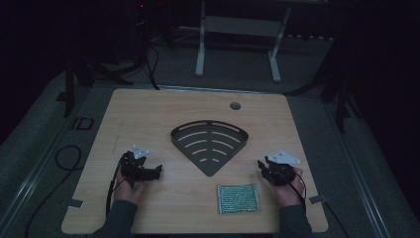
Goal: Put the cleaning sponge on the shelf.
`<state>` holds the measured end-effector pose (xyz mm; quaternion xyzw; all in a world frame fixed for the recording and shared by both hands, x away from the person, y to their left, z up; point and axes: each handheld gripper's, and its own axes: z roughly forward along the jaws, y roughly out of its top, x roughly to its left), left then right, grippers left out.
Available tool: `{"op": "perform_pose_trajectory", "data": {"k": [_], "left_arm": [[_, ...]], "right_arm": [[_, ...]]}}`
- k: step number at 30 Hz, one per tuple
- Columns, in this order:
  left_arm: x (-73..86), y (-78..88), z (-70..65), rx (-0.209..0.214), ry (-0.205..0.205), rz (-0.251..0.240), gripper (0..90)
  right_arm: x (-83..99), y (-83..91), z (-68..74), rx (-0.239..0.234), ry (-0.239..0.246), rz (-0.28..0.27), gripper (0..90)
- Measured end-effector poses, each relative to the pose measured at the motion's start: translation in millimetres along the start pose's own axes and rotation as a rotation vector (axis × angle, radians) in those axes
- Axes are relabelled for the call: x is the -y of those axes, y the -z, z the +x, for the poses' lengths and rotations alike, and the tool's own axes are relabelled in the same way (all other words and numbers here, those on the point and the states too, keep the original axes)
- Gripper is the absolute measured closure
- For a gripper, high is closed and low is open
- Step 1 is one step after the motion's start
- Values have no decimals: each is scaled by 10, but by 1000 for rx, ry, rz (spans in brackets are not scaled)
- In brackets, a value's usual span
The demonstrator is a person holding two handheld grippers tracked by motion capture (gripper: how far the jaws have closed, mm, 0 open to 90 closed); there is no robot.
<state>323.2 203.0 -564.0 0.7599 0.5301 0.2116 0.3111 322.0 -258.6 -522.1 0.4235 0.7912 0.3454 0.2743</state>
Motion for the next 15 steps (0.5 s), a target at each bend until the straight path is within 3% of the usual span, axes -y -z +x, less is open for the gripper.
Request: {"op": "perform_pose_trajectory", "data": {"k": [5, 9, 10, 11, 14, 15], "left_arm": [[-1, -1, 0, 0, 0, 1, 58], [-1, 0, 0, 0, -1, 1, 58], [-1, 0, 0, 0, -1, 1, 58], [-1, 0, 0, 0, -1, 1, 58], [-2, -1, -2, -1, 1, 1, 56], [-4, -3, -5, -2, 2, 2, 55]], "right_arm": [[-44, 102, 75, -43, 21, -20, 680], [-60, 202, 153, -138, 13, -27, 811], [-60, 202, 153, -138, 13, -27, 811], [-57, 244, 204, -165, 20, -25, 874], [-57, 269, 244, -184, 34, -24, 896], [-62, 295, 313, -193, 65, -5, 899]]}}
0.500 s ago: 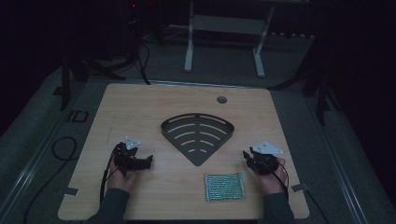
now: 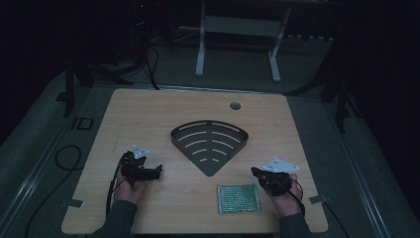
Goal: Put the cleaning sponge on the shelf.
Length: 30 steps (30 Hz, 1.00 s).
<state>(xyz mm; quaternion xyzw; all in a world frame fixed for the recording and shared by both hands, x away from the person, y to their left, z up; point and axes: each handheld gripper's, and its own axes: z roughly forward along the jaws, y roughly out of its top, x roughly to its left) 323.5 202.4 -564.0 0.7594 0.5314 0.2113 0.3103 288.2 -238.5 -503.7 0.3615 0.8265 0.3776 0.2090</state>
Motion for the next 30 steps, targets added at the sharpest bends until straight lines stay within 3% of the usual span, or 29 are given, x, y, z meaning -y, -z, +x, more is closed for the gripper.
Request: {"op": "perform_pose_trajectory", "data": {"k": [5, 9, 13, 18, 23, 30], "left_arm": [[-2, -2, -1, 0, 0, 0, 52], [-2, -2, -2, 0, 1, 0, 52], [-2, -2, -2, 0, 1, 0, 52], [-4, -4, -3, -1, 1, 2, 49], [-4, -4, -3, -1, 1, 3, 48], [-5, -5, -4, -1, 1, 3, 47]], "right_arm": [[-7, 19, 191, -63, 76, 18, 899], [7, 17, 371, -139, 119, 25, 899], [46, -29, 517, -185, 149, 52, 899], [129, -146, 602, -218, 160, 98, 899], [134, -204, 614, -208, 165, 120, 899], [115, -270, 513, -158, 120, 128, 899]]}}
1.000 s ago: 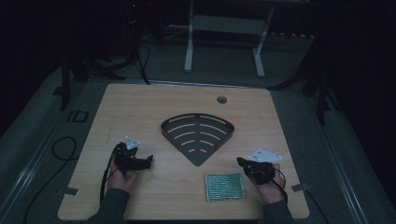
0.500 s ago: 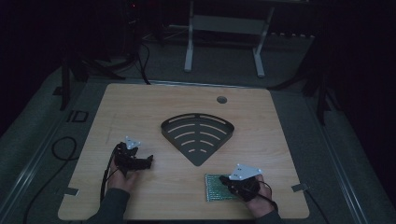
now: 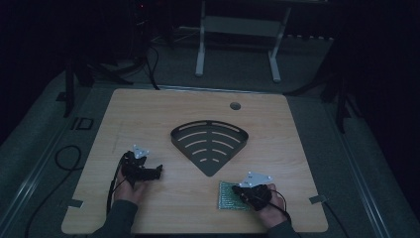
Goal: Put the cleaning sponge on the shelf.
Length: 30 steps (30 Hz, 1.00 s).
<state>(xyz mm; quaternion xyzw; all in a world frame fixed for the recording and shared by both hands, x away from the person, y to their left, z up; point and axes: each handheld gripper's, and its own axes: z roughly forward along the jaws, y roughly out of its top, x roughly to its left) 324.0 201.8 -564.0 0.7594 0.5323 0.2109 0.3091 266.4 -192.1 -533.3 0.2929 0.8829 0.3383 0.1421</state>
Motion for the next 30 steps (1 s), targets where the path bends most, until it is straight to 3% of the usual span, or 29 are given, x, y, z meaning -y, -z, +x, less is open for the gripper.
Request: {"op": "perform_pose_trajectory", "data": {"k": [14, 23, 30], "left_arm": [[-1, -1, 0, 0, -1, 1, 45], [-4, -4, -1, 0, -2, 2, 42], [-5, -5, -1, 0, -2, 3, 40]], "right_arm": [[28, 20, -278, 73, -86, 7, 899], [14, -10, -349, 62, -100, 4, 899], [-70, -80, -394, 30, -82, 14, 898]]}}
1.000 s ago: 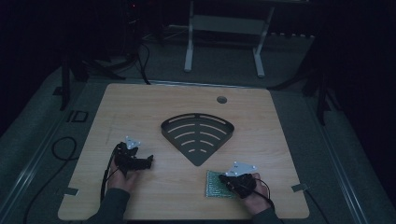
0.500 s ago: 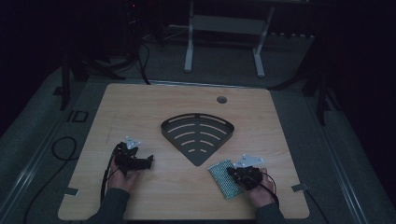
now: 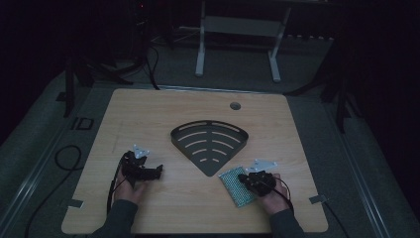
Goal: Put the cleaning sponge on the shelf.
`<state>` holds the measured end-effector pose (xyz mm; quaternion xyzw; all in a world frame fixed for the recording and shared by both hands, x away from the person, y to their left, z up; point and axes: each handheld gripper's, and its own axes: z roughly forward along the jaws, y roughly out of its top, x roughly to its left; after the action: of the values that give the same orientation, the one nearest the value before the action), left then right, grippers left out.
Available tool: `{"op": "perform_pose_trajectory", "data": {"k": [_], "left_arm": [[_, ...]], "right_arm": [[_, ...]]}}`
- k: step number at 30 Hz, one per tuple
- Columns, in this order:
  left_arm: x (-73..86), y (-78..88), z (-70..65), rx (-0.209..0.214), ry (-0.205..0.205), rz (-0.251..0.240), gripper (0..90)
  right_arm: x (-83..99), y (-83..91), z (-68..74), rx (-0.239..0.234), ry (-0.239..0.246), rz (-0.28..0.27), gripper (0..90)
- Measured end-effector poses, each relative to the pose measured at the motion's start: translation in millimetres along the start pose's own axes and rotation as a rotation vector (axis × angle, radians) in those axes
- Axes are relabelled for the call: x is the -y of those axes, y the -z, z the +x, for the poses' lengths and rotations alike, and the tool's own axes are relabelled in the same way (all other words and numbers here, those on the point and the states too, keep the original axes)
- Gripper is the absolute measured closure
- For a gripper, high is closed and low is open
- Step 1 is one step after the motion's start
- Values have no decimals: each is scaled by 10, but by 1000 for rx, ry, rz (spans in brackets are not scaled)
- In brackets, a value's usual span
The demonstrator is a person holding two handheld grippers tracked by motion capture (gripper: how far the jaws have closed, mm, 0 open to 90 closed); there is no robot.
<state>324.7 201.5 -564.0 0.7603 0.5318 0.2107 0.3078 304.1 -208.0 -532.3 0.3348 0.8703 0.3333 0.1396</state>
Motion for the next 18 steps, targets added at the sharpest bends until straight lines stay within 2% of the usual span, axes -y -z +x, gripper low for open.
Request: {"op": "perform_pose_trajectory", "data": {"k": [4, 5, 9, 10, 11, 12, 13, 14, 18], "left_arm": [[-2, -3, -1, 0, 1, 0, 38], [-4, -4, -3, -1, 2, 1, 36], [-8, -9, -4, -2, 3, 1, 34], [-9, -9, -4, -2, 3, 2, 33], [-9, -10, -4, -2, 3, 2, 33], [-9, -10, -4, -2, 4, 1, 33], [-9, -10, -4, -2, 4, 1, 33], [-8, -10, -4, -2, 4, 1, 33], [-9, -10, -4, -2, 4, 1, 33]], "right_arm": [[-31, -11, -14, -20, 6, 6, 892], [-55, 3, -23, -33, 6, 13, 865], [-96, 30, -43, -36, 6, 35, 828], [-134, 50, -77, -40, 10, 61, 810], [-134, 50, -77, -40, 10, 61, 810], [-176, 64, -116, -41, 11, 98, 787], [-176, 64, -116, -41, 11, 98, 787], [-221, 77, -167, -45, 9, 133, 766], [-282, 95, -221, -61, 3, 192, 718]]}}
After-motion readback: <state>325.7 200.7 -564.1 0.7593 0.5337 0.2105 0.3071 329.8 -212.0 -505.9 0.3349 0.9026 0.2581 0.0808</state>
